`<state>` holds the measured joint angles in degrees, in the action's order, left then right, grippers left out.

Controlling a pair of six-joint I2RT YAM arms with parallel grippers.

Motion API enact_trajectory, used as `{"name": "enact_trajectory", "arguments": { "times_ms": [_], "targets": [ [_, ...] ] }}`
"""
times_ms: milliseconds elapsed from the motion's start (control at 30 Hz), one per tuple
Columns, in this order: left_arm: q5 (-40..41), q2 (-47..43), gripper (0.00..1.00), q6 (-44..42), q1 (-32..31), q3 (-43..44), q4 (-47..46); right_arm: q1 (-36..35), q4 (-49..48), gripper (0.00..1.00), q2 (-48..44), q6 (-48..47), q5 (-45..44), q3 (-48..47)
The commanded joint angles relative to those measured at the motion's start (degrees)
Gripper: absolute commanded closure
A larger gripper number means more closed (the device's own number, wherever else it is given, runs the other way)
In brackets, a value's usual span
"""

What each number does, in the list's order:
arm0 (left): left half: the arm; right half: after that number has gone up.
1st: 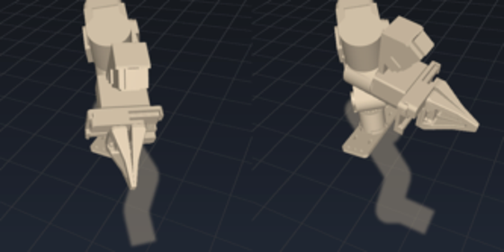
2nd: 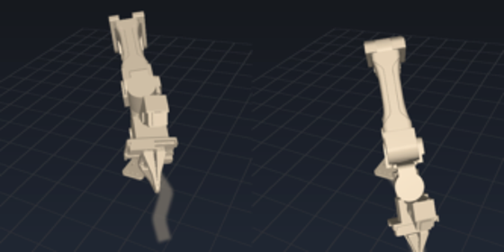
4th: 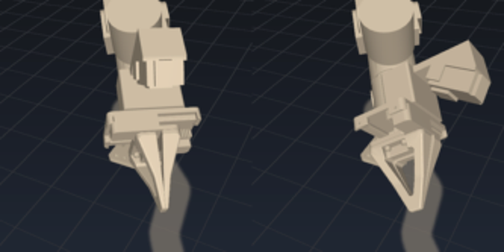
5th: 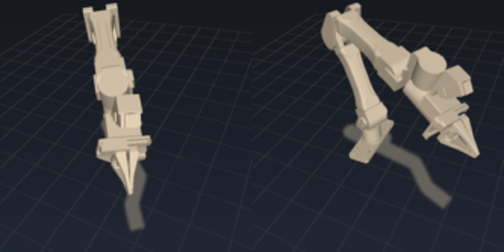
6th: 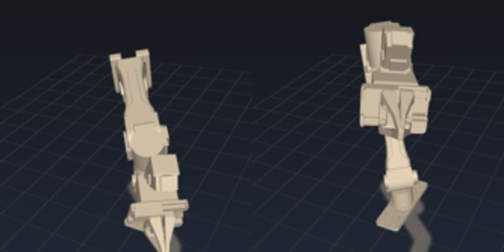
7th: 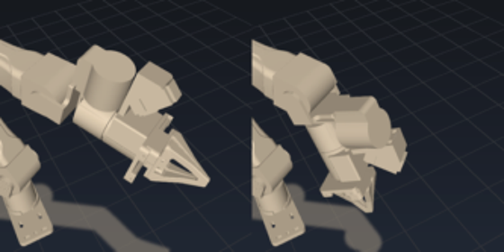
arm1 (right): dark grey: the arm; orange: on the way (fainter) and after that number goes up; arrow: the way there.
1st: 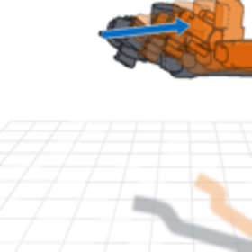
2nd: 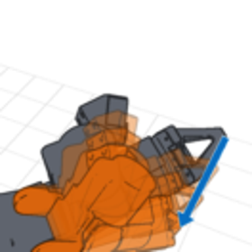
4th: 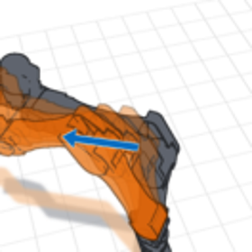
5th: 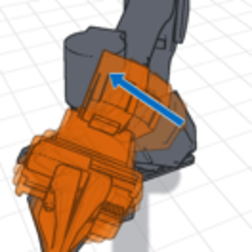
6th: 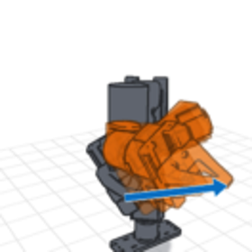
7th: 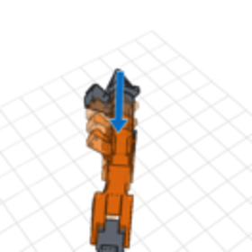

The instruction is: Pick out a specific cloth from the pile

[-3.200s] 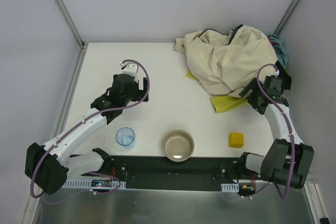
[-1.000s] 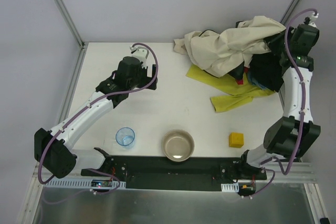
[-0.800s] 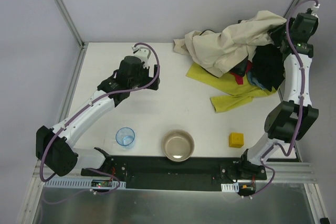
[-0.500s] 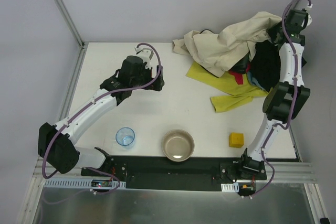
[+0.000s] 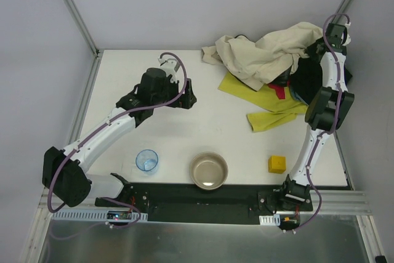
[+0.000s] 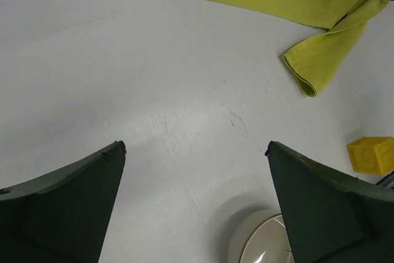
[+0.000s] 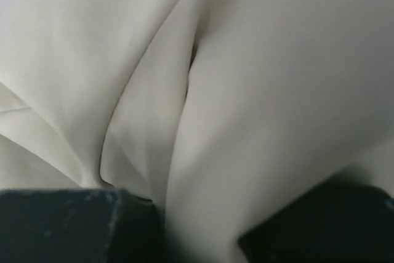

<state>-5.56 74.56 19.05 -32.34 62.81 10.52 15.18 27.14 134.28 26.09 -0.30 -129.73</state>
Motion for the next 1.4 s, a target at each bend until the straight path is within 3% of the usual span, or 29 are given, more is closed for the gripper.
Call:
{"name": "enact_trajectory", "arguments": {
  "times_ms": [0, 67, 200, 267, 600, 867, 1067, 1367],
  "targets": [
    [-1.03, -4.07, 0.01, 0.99, -0.80, -0.84, -2.44, -1.03, 11.10, 0.77, -1.02, -4.11, 3.20, 2.55],
    [-0.94, -4.43, 0.01, 0.99, -0.80, -1.19, -2.44, -1.38, 10.05, 0.64, -5.06, -6.13, 3.02, 5.09],
    [-0.15, -5.30, 0.01, 1.52, -0.80, -1.90, -2.53, -1.91, 7.41, 0.13, -14.64, -8.85, 1.97, 11.50],
    [0.03, -5.48, 0.01, 1.78, -0.80, -2.42, -2.35, -2.26, 7.14, 0.00, -20.17, -10.08, 0.74, 14.14],
    [-0.76, -5.92, 0.01, 2.13, -0.80, -3.65, -2.44, -2.44, 5.39, 0.04, -40.13, -11.15, -1.29, 29.96],
    [-2.17, -4.26, 0.01, 2.13, -0.89, -3.30, -2.44, -4.45, -2.77, 0.04, -49.81, -10.62, 1.70, 53.42],
    [-3.49, -3.29, 0.01, 2.66, -0.97, -3.04, -2.61, -6.83, -3.32, 0.04, -42.36, -11.67, 0.65, 57.75],
    [-4.10, -1.97, 0.01, 2.49, -0.97, -2.51, -2.61, -10.17, 1.33, 0.04, -27.95, -14.74, -10.25, 47.39]
  ]
}}
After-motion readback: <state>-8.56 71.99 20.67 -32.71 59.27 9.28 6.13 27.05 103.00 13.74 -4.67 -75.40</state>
